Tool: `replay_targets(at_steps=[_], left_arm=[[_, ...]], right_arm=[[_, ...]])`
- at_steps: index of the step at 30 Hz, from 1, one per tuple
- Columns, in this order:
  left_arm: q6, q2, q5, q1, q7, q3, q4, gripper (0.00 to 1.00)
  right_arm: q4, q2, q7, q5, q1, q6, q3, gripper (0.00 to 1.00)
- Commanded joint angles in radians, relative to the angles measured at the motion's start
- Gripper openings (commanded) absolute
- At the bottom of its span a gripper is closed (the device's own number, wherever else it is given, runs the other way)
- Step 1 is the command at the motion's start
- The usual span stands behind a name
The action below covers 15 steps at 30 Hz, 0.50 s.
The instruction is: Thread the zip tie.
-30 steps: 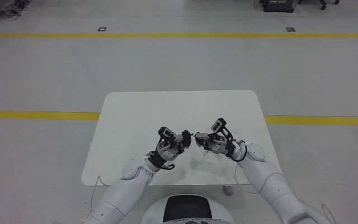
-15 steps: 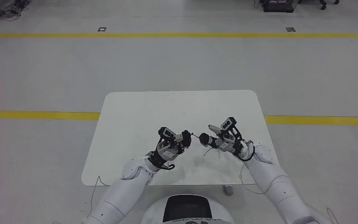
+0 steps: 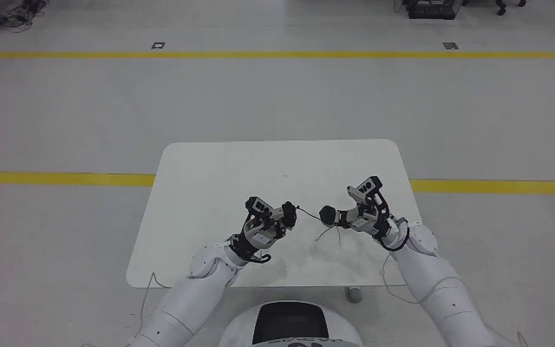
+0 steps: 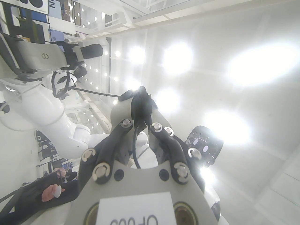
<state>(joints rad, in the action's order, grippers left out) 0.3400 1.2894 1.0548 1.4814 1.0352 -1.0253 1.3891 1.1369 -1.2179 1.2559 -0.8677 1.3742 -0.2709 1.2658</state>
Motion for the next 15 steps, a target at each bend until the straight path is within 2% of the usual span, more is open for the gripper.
replay_targets(at_steps=[1,12,15], left_arm=[[0.0,0.0,0.0,0.0,0.0,0.0,0.0,0.0],[0.0,0.0,0.0,0.0,0.0,0.0,0.0,0.0],[0.0,0.0,0.0,0.0,0.0,0.0,0.0,0.0]], right_arm=[[0.038,0.004,-0.019,0.007,0.018,-0.008,0.013,1.0],[0.257,0.032,-0.072,0.064,0.145,-0.04,0.121,1.0],[0.267,0.033,-0.074,0.068,0.151,-0.037,0.125,1.0]])
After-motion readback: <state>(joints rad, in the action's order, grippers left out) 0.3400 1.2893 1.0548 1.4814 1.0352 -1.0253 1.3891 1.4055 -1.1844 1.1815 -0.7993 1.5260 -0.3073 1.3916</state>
